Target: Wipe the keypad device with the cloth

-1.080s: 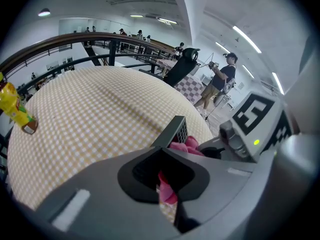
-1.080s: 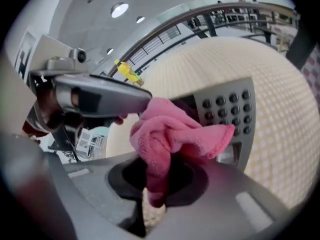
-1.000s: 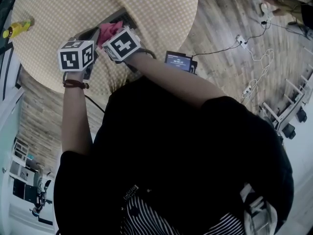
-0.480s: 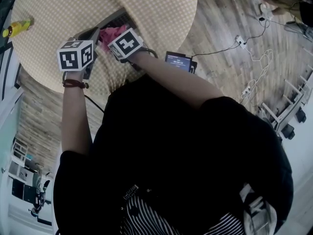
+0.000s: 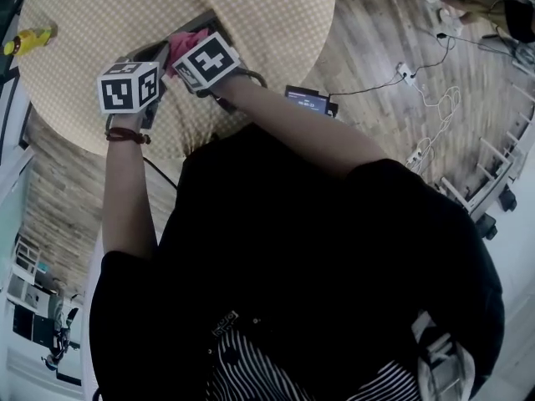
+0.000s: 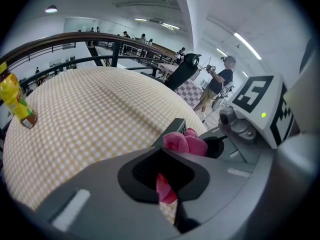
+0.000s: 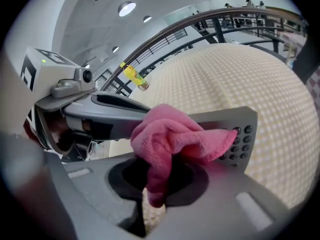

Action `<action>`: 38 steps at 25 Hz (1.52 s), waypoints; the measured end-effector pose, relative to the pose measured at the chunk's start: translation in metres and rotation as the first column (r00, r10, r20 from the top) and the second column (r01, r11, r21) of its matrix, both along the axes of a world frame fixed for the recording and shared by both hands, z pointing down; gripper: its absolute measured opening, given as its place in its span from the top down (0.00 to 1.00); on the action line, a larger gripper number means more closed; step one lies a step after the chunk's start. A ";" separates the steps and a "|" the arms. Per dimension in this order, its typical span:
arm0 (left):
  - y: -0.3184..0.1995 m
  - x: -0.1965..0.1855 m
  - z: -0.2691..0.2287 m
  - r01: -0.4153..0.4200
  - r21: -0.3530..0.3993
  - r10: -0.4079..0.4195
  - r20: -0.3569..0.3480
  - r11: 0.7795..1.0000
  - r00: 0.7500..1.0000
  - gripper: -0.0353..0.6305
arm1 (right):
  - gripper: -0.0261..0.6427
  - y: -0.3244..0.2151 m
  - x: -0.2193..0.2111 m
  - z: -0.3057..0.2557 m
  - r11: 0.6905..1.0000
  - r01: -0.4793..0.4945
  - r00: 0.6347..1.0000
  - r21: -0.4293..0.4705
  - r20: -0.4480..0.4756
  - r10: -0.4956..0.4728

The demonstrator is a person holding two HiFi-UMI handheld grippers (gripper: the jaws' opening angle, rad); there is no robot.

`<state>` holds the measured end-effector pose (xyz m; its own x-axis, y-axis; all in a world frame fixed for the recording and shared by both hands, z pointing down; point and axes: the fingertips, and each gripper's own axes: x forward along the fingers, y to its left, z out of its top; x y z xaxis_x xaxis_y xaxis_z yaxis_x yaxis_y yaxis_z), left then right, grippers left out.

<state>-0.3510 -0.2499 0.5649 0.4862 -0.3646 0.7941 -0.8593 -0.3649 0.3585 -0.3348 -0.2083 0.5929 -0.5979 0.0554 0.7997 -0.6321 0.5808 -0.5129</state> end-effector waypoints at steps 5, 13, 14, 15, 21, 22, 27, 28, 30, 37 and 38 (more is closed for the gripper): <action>0.002 -0.004 0.003 0.010 0.015 -0.011 0.009 1.000 1.000 0.94 | 0.87 0.011 0.000 0.017 1.000 0.001 1.000 -0.014 -0.003 -0.001; 0.005 -0.013 0.001 0.024 0.072 -0.030 0.084 0.997 0.996 0.94 | 0.87 0.041 0.011 0.049 0.998 0.002 0.999 -0.060 -0.033 -0.004; 0.006 -0.014 0.000 0.036 0.089 -0.043 0.082 0.995 0.996 0.94 | 0.87 0.042 0.010 0.046 0.999 0.009 1.000 -0.042 -0.024 -0.010; 0.007 -0.014 0.000 0.055 0.103 -0.063 0.072 0.993 0.995 0.94 | 0.87 0.043 0.010 0.041 1.000 0.021 1.000 -0.019 -0.010 -0.022; 0.009 -0.017 -0.062 0.308 0.247 -0.289 -0.109 0.919 0.951 0.94 | 0.87 0.035 0.020 -0.040 0.993 0.025 0.990 0.111 0.138 -0.040; 0.014 -0.015 -0.079 0.330 0.269 -0.302 -0.141 0.905 0.943 0.94 | 0.87 0.035 0.022 -0.061 0.989 0.033 0.983 0.146 0.173 -0.058; 0.066 0.019 -0.153 0.404 0.334 -0.315 -0.290 0.852 0.904 0.94 | 0.87 0.050 0.066 -0.158 0.950 0.058 0.942 0.306 0.299 -0.154; 0.079 0.029 -0.162 0.422 0.340 -0.322 -0.313 0.841 0.894 0.94 | 0.87 0.056 0.079 -0.171 0.945 0.055 0.937 0.322 0.309 -0.160; 0.104 0.052 -0.174 0.458 0.343 -0.340 -0.350 0.820 0.873 0.94 | 0.87 0.073 0.104 -0.187 0.946 0.045 0.928 0.320 0.336 -0.158; 0.135 0.145 -0.185 0.509 0.361 -0.391 -0.354 0.781 0.850 0.94 | 0.87 0.091 0.182 -0.203 0.926 0.066 0.914 0.372 0.349 -0.205; 0.147 0.150 -0.185 0.499 0.366 -0.387 -0.339 0.785 0.857 0.94 | 0.87 0.100 0.185 -0.199 0.920 0.080 0.912 0.385 0.344 -0.223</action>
<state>-0.2014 -0.1026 0.3800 0.3338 -0.8582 0.3900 -0.8743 -0.1271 0.4685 -0.1501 -0.1081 0.3943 -0.8624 -0.0740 0.5009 -0.3238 0.8411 -0.4332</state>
